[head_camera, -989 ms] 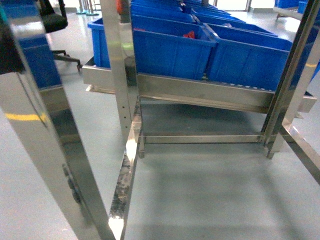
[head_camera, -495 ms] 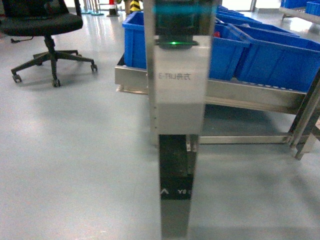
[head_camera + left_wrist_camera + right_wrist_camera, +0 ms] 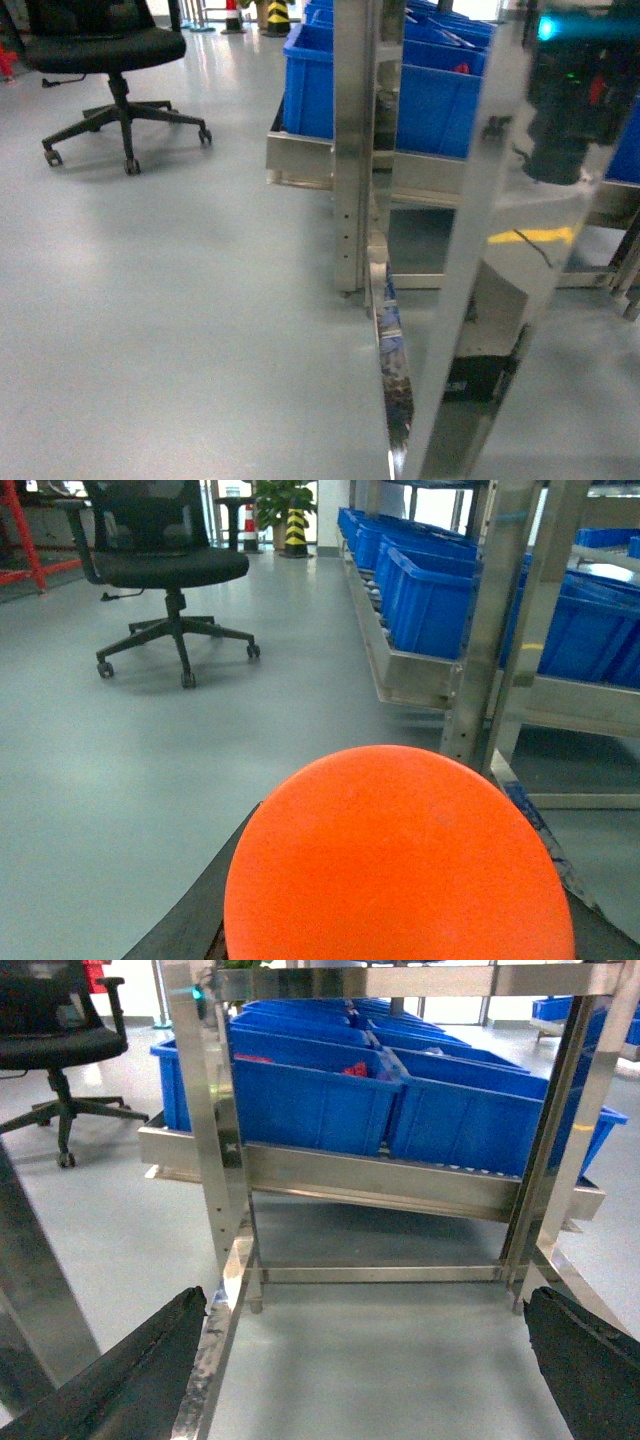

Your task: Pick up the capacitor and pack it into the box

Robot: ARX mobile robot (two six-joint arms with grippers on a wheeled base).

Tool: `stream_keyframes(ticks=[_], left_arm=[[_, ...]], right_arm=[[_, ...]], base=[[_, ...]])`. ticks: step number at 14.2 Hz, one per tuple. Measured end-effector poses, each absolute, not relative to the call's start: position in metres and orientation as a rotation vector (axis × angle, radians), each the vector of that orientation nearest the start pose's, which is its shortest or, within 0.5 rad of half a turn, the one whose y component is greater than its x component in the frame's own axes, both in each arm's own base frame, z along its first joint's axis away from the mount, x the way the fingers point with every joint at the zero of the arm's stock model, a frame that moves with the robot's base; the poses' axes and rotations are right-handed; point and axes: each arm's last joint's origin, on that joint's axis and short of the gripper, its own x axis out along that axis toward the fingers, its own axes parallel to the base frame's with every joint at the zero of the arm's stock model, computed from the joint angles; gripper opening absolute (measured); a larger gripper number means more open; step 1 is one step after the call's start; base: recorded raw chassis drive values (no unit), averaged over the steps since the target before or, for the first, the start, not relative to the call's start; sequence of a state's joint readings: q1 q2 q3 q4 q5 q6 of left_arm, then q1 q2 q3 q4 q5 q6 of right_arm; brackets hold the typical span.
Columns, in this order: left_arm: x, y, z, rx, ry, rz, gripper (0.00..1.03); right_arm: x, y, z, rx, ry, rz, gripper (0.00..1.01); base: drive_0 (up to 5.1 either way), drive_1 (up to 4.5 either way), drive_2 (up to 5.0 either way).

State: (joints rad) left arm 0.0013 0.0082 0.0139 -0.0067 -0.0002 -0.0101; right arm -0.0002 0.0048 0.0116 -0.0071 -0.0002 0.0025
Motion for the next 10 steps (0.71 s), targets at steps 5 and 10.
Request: stream_keyframes(ticks=[5, 10], left_arm=[[0.0974, 0.0002, 0.167, -0.01, 0.0, 0.002, 0.44], [0.0974, 0.0002, 0.1668, -0.01, 0.003, 0.004, 0.44]], right_arm=[[0.0973, 0.0, 0.1669, 0.002, -0.005, -0.001, 0.98], [0.0973, 0.0, 0.1667, 0.002, -0.002, 0.0, 0.98]], base=[[-5.0, 2.42, 2.4], [-5.0, 2.42, 2.4]])
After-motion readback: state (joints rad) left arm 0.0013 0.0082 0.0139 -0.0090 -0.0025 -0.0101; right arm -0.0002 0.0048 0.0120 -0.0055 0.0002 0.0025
